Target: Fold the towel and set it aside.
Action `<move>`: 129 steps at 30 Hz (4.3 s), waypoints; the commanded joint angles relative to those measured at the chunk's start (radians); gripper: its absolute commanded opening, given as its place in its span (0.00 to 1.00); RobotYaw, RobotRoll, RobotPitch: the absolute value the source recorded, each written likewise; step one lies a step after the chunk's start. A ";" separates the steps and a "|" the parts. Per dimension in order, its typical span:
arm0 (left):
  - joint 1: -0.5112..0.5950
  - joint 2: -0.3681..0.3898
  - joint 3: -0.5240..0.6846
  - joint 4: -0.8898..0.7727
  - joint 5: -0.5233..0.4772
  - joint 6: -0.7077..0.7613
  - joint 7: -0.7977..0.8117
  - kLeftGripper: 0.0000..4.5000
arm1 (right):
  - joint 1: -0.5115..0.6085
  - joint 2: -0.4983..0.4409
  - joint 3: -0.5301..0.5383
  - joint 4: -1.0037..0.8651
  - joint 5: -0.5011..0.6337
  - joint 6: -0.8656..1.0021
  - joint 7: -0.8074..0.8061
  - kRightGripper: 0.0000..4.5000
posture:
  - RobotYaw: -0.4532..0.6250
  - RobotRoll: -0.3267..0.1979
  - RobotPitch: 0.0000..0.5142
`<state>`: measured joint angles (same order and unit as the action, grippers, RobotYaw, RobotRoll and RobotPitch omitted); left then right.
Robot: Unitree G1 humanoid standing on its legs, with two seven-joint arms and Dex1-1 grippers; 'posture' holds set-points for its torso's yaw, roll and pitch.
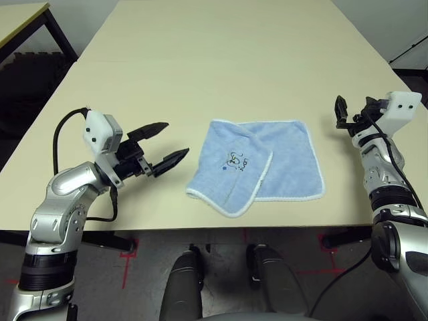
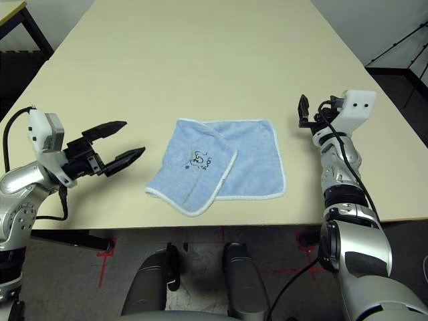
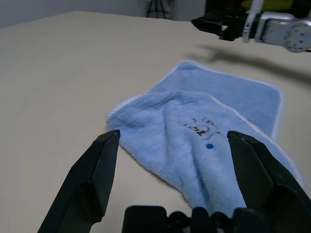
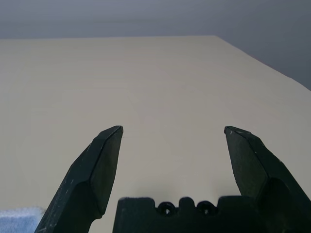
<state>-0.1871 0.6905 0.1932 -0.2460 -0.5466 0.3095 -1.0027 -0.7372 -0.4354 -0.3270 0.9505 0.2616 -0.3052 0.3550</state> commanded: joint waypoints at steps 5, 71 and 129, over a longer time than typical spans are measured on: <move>0.006 0.052 0.000 -0.030 -0.065 0.062 -0.073 0.99 | 0.042 -0.017 0.015 -0.046 -0.013 0.011 0.053 1.00 | 0.30 0.62 0.29; -0.023 0.095 -0.019 -0.027 -0.039 0.099 -0.049 1.00 | -0.216 -0.052 0.336 -0.001 -0.166 0.889 0.422 0.92 | 0.32 0.62 0.37; -0.134 -0.047 -0.076 0.025 -0.023 0.176 0.155 1.00 | -0.390 -0.041 0.346 -0.058 -0.379 -0.171 0.061 0.01 | 0.30 0.62 0.33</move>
<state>-0.3125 0.6473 0.1366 -0.2228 -0.5715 0.4649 -0.8583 -1.1134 -0.4669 0.0282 0.8728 -0.1099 -0.4484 0.4336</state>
